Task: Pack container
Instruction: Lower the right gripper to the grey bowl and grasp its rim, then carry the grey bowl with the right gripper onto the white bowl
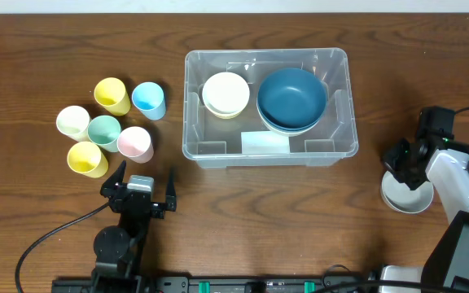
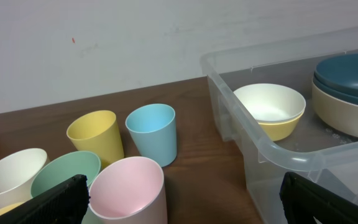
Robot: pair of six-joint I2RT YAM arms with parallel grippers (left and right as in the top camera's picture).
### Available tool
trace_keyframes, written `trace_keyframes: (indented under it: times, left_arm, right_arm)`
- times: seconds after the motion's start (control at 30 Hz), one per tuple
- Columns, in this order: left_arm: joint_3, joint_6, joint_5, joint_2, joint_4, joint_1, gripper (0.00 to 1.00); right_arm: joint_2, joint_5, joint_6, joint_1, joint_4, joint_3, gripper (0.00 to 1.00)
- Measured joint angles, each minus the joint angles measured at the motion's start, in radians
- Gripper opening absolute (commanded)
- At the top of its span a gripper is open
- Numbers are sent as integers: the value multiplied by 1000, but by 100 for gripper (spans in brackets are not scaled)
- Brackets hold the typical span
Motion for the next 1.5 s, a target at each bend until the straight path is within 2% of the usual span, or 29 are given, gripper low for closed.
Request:
trace_keyframes:
  times: [0.17,0.57,0.7,0.93,1.1,1.27,1.5]
  left_arm:
    - [0,0,0,0,0,0,98]
    - [0,0,0,0,0,0,98]
    - [0,0,0,0,0,0,98]
    - [0,0,0,0,0,0,98]
    - [0,0,0,0,0,0,98]
    - [0,0,0,0,0,0,98]
    - [0,0,0,0,0,0,98]
  right_arm:
    - [0,8,-6,0,7,0,1]
    - [-4,20,-49,0,-11,22,1]
    - [-2,8,-87,0,-111,138,1]
    - [-1,-14,-178,0,-349,476,1]
    - [-1,-75,-301,14,-467,681,1]
    - [-2,-147,-420,137,-486,778,1]
    - [0,-133,-517,488,-371,784,1]
